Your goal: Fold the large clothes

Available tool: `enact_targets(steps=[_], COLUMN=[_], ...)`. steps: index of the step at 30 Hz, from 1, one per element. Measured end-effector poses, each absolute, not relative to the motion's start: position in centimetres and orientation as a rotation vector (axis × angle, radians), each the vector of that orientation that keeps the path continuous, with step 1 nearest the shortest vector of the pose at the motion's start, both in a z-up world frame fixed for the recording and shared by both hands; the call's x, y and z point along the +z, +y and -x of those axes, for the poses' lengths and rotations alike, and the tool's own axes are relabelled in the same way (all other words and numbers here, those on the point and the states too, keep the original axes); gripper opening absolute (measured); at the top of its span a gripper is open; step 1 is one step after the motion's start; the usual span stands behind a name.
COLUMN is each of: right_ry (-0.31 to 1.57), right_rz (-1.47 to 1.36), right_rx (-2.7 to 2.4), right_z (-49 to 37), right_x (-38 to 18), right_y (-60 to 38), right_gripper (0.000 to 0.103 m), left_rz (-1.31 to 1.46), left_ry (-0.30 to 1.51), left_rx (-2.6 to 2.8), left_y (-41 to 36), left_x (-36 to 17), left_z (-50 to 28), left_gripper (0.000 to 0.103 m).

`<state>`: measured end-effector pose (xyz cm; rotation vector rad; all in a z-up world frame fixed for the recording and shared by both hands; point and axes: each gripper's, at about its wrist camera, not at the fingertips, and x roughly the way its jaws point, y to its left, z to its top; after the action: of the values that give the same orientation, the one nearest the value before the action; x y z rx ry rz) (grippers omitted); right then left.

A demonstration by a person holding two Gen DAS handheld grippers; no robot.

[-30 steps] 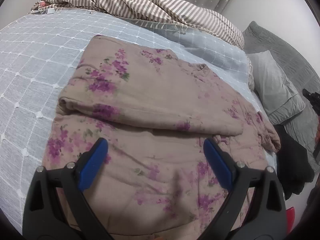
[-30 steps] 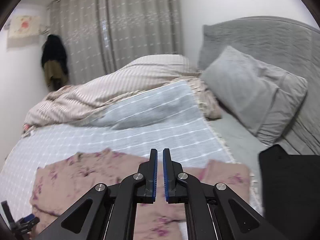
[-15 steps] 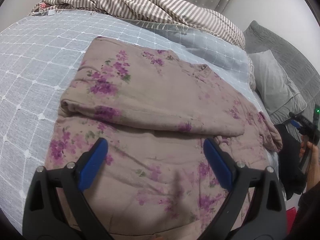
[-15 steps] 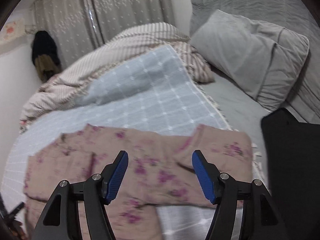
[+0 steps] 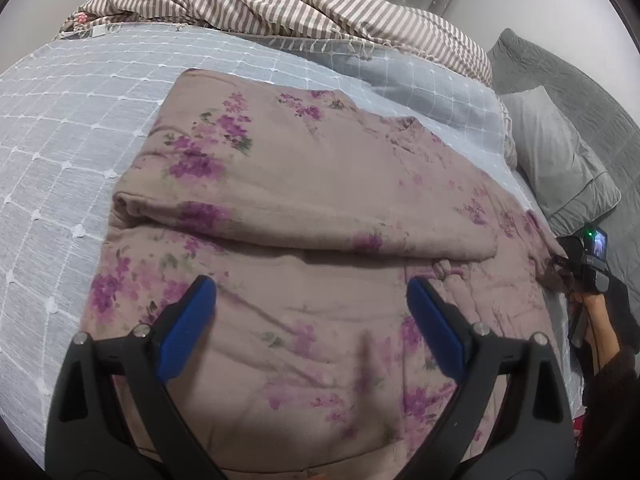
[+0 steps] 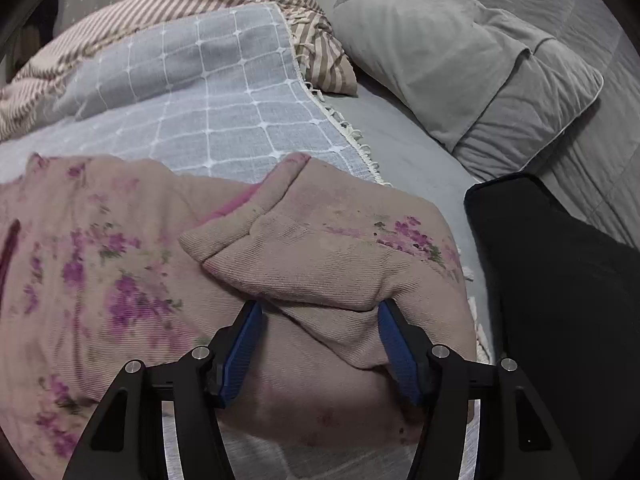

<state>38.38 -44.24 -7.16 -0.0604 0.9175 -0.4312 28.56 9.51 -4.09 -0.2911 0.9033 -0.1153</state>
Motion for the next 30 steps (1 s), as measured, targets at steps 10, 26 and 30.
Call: enact_targets(steps=[10, 26, 30], right_ry=[0.963, 0.688, 0.659], right_rz=[0.213, 0.059, 0.049], right_rx=[-0.527, -0.206, -0.058], right_z=[-40.0, -35.0, -33.6], right_x=[-8.1, 4.2, 6.0], right_y=[-43.8, -34.1, -28.5], right_gripper=[0.014, 0.007, 0.007], left_rz=[0.253, 0.328, 0.356], left_ry=[0.926, 0.912, 0.909], left_rx=[-0.161, -0.269, -0.292], left_y=[7.9, 6.8, 6.9], left_x=[-4.3, -2.5, -2.1], left_z=[-28.4, -27.8, -27.7], left_gripper=[0.096, 0.096, 0.096])
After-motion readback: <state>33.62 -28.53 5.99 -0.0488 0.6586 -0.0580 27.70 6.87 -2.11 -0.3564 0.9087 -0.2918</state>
